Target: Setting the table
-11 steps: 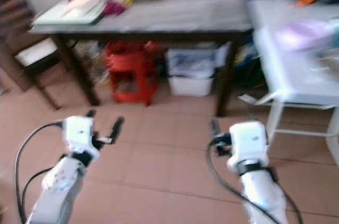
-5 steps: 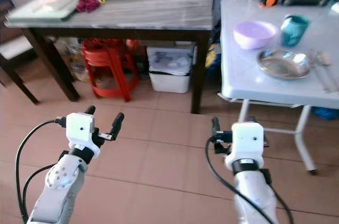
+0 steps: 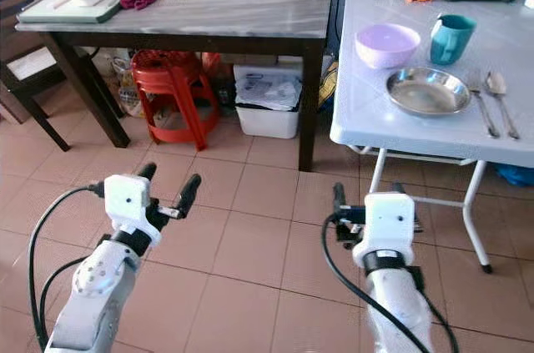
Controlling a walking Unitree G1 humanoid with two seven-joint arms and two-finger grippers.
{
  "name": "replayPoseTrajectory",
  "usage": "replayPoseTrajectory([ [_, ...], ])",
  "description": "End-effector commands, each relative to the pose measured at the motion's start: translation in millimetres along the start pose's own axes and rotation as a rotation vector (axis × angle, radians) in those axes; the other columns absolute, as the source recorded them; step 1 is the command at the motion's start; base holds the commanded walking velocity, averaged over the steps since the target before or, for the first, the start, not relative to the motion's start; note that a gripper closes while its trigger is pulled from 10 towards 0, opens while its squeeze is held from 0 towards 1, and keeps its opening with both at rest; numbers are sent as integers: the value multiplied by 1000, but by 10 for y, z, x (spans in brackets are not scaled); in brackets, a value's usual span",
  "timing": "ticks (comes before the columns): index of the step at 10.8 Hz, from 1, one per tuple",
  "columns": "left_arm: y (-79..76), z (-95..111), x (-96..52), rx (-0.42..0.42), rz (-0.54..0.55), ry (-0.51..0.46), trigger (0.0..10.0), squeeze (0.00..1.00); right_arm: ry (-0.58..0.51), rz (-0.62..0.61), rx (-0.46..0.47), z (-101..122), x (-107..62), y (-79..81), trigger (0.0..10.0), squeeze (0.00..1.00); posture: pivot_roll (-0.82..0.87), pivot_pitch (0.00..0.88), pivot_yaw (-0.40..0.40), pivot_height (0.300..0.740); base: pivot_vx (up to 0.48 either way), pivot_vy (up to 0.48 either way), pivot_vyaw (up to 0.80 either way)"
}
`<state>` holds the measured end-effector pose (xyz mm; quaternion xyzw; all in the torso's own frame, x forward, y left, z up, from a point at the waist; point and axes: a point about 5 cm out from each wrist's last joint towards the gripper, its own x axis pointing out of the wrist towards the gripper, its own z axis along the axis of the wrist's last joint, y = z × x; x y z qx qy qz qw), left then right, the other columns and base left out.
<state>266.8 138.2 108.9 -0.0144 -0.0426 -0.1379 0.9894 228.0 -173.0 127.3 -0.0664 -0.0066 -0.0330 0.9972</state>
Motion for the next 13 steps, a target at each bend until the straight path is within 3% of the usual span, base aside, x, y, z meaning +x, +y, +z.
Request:
replayPoseTrajectory([
  [1,27,24,-7,-2,-7,-5,10000,0,-12,10,1,26,12,33,10000,0,-66,105,84,740,262,0,0],
  [13,20,-25,-50,9,-38,21,10000,0,-12,11,6,28,47,41,10000,0,-62,105,82,740,319,0,0],
])
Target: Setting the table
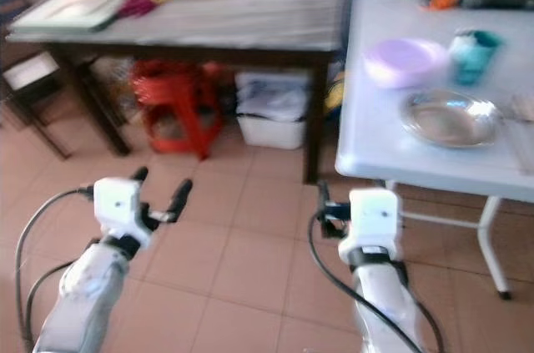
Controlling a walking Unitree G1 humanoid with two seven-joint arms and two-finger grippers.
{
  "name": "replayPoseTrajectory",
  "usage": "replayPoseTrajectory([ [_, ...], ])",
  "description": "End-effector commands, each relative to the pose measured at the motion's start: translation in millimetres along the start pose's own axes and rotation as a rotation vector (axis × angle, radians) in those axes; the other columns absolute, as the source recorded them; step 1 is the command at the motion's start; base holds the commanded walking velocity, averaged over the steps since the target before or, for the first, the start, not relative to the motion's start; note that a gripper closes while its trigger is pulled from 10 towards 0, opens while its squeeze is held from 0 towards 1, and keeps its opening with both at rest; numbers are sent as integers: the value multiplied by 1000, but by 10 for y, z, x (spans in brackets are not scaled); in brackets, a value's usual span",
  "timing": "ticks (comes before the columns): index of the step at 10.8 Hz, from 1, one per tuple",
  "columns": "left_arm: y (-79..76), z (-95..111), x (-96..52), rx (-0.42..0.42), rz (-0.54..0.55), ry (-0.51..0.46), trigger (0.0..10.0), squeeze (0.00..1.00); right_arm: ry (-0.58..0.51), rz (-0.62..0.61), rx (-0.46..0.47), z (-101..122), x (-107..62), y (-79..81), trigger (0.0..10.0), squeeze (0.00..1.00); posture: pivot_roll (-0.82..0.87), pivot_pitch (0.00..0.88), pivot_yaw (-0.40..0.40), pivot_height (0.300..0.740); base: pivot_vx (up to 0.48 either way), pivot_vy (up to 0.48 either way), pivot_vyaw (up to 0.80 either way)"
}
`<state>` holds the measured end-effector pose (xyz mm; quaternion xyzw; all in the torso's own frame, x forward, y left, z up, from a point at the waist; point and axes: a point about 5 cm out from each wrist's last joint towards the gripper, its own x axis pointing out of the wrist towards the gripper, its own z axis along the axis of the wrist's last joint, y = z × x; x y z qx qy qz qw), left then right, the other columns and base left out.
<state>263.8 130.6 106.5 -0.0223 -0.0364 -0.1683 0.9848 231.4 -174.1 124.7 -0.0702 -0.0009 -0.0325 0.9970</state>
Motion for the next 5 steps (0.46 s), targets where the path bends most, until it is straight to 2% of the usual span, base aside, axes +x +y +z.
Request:
replayPoseTrajectory([
  [1,99,-1,-47,30,20,15,10000,0,-22,12,22,46,-4,68,10000,0,-61,104,81,740,337,0,0],
  [2,104,-6,-51,33,23,22,10000,0,-23,6,29,44,-13,67,10000,0,-60,105,83,740,292,0,0],
  [3,113,-22,-58,29,34,33,10000,0,-23,-10,66,49,-18,46,10000,0,-61,106,83,740,0,0,0],
  [5,124,-35,-57,30,48,45,10000,0,14,-69,78,18,-12,-33,10000,0,-61,106,86,740,0,0,0],
])
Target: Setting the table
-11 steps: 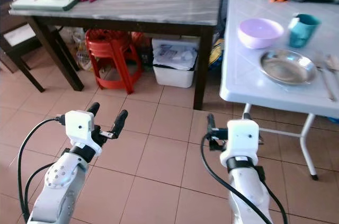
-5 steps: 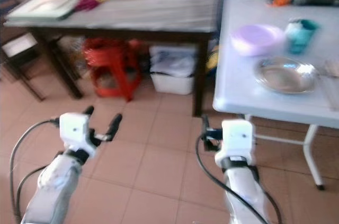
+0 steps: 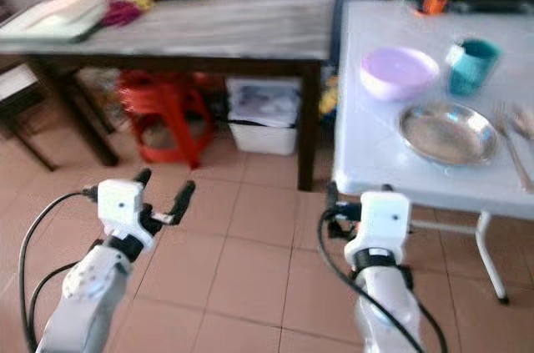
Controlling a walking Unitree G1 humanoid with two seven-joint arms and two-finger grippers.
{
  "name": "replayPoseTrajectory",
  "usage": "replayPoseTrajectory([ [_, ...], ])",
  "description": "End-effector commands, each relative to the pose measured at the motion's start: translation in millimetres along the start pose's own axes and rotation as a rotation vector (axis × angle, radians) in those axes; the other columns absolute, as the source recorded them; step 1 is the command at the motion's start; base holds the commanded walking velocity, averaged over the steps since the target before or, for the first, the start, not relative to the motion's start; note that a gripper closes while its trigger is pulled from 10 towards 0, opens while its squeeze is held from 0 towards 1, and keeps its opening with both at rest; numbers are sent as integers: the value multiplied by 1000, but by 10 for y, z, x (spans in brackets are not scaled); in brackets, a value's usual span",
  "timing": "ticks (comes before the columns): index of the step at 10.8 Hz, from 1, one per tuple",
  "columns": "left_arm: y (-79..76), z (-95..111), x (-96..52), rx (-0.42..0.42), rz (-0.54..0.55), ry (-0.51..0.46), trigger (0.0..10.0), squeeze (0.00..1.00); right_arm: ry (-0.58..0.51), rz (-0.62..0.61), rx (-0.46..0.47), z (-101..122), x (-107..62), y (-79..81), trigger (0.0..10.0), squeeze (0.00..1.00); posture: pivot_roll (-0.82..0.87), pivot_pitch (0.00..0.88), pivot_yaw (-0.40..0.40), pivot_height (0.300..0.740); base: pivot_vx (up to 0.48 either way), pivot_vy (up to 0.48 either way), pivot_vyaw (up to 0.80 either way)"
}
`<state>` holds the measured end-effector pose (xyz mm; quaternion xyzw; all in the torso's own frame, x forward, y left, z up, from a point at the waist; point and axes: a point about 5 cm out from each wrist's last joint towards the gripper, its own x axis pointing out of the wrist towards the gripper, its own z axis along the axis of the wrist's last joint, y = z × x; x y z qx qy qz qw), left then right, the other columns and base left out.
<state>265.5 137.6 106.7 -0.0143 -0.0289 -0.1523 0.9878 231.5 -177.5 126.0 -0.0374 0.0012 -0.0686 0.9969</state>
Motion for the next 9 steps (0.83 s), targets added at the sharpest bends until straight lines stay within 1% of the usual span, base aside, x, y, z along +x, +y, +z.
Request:
replayPoseTrajectory([
  [1,58,-41,-46,15,17,26,10000,0,2,-21,-9,10,-5,-23,10000,0,-60,106,86,740,0,0,0],
  [2,71,-11,-28,10,31,5,10000,0,-23,-8,18,42,28,-9,10000,0,-58,99,86,740,0,0,0],
  [3,83,13,-23,-2,38,-14,10000,0,-66,-35,-12,90,47,-24,10000,0,-59,96,84,740,0,0,0],
  [4,114,13,-37,-1,58,-21,10000,0,-62,-39,-6,93,47,-26,10000,0,-59,94,83,740,0,0,0],
  [5,186,1,-69,21,105,-20,10000,0,-53,-21,9,94,34,-23,10000,0,-59,94,79,740,0,0,0],
  [6,289,-1,-90,10,190,-21,10000,0,-44,1,32,72,28,-33,10000,0,-59,92,74,740,0,0,0],
  [7,321,11,-68,-9,227,-29,10000,0,-58,-5,44,96,50,-51,10000,0,-58,89,71,740,0,0,0],
  [8,312,2,-66,-19,225,-27,10000,0,-72,-2,48,113,56,-45,10000,0,-58,88,67,740,0,0,0],
  [9,298,-56,-102,-15,222,-14,10000,0,-71,9,48,104,50,-20,10000,0,-59,87,63,740,0,0,0],
])
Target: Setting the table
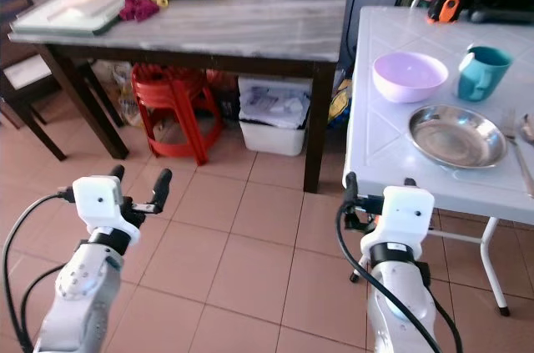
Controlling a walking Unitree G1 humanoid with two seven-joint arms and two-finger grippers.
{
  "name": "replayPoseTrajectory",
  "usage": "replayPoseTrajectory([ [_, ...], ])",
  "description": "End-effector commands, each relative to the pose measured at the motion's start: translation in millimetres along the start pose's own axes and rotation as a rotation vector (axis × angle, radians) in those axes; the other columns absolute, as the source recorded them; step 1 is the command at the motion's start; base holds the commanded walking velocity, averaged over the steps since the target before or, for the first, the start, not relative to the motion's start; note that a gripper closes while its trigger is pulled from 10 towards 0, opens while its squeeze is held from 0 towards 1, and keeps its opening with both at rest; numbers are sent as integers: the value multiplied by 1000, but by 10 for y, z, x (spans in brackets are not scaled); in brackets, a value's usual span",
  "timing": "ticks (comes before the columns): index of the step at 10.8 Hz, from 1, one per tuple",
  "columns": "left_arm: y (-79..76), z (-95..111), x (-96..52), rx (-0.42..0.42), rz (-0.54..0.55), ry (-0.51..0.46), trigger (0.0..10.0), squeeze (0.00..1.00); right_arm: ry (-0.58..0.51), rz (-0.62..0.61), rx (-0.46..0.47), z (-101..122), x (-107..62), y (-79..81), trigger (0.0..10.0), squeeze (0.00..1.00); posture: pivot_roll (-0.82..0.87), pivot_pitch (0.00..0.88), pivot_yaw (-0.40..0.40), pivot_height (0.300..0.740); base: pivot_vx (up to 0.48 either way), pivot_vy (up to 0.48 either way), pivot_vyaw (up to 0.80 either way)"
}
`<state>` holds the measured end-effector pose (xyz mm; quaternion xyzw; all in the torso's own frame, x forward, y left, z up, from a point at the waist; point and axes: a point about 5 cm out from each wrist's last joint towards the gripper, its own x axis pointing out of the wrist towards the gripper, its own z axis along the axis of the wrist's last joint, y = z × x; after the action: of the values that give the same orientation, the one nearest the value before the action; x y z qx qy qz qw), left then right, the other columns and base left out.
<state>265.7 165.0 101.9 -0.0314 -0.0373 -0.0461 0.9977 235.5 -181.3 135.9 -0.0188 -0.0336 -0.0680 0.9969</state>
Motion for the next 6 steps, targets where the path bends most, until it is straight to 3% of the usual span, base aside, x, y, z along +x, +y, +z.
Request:
replayPoseTrajectory([
  [1,25,-63,-50,16,-5,22,10000,0,-1,22,1,-7,-10,36,10000,0,-59,87,60,740,0,0,0],
  [4,8,-108,-68,27,-11,49,10000,0,37,6,-5,-87,-50,-22,10000,0,-62,101,62,740,0,0,0],
  [6,-23,-74,-36,34,-29,39,10000,0,47,-1,-9,-106,-58,-24,10000,0,-63,101,66,740,0,0,-800],
])
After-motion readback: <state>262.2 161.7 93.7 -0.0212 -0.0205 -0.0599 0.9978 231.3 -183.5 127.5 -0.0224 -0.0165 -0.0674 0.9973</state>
